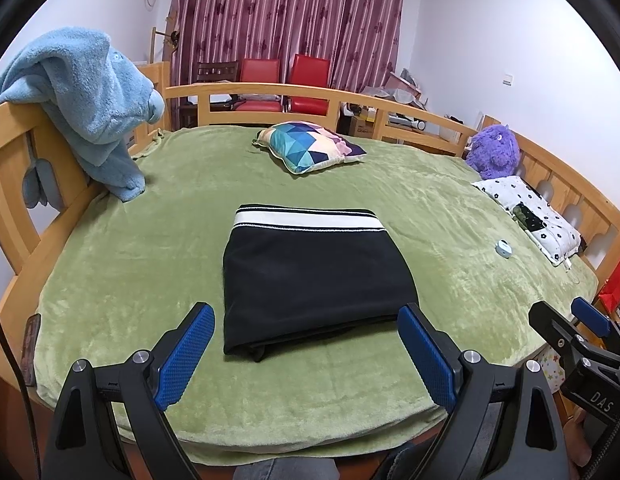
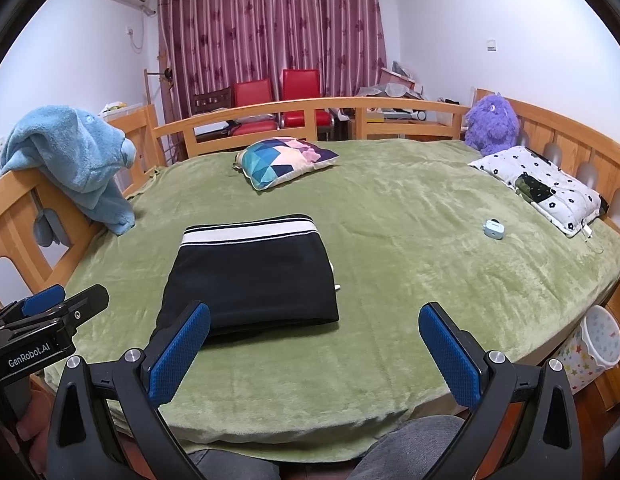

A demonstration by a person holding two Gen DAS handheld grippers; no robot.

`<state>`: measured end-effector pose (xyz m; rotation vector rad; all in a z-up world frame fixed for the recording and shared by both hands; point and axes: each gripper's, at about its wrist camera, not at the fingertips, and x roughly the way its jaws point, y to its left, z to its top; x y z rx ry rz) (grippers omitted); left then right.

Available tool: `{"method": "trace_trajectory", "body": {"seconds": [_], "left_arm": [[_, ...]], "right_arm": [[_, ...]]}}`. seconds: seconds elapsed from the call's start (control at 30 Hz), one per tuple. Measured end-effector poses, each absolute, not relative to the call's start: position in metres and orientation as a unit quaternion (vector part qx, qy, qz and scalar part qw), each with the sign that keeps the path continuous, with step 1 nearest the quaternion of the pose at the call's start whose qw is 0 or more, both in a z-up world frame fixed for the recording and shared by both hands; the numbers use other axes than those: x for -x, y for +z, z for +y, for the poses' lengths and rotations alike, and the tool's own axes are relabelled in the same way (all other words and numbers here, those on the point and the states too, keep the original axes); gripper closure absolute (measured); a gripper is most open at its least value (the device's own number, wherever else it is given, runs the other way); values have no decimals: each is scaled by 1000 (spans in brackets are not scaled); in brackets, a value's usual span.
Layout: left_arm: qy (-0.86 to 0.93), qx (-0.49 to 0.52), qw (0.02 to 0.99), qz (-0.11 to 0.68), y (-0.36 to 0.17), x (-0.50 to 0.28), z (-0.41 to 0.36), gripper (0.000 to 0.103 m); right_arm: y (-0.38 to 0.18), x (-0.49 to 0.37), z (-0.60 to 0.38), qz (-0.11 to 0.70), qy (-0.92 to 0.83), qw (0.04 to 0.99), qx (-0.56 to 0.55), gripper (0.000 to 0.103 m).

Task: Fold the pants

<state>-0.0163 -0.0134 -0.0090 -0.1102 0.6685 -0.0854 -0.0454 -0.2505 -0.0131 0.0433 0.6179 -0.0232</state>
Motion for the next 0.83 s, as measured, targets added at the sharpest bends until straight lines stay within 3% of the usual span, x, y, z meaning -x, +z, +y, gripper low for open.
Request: {"method": "trace_trajectory", "body": {"seconds": [0.83], "left_arm": [[-35, 62, 944, 321, -4, 20, -13, 10]], "right_arm": [[-7, 41, -246, 302, -17, 953, -10, 1]]}}
